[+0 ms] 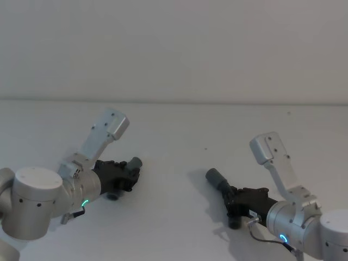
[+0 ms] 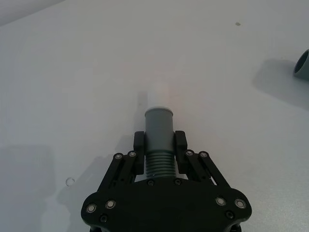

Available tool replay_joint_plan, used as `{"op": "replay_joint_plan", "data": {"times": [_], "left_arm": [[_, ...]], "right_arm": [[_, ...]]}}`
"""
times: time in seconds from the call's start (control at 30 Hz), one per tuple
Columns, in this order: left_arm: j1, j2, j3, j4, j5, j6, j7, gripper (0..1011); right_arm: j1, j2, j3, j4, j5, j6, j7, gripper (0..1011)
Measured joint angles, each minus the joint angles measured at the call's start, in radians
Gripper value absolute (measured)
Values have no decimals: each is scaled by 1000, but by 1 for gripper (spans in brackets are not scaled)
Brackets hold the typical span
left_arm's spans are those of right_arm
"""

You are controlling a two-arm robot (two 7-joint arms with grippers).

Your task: Use both hands to pick up one end of the pipe from the table, align the ends, and insert them.

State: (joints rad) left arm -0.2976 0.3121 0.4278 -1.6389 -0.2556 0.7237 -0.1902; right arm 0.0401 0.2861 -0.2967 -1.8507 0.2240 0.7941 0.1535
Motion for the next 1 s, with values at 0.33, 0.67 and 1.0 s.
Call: {"op": "replay_joint_plan", "data": {"times": [0.33,0.67,1.0], "left_arm": [[0,0,0,0,0,0,0,348],[-11,-11,10,10,15,1,8,348],[-30,-15,28,7,58,-36,30,348]], "right_arm": [[0,0,0,0,0,0,0,106],[0,10,1,1,0,-19,21,103],[6,55,3,-1,12,-124,102,100]]}}
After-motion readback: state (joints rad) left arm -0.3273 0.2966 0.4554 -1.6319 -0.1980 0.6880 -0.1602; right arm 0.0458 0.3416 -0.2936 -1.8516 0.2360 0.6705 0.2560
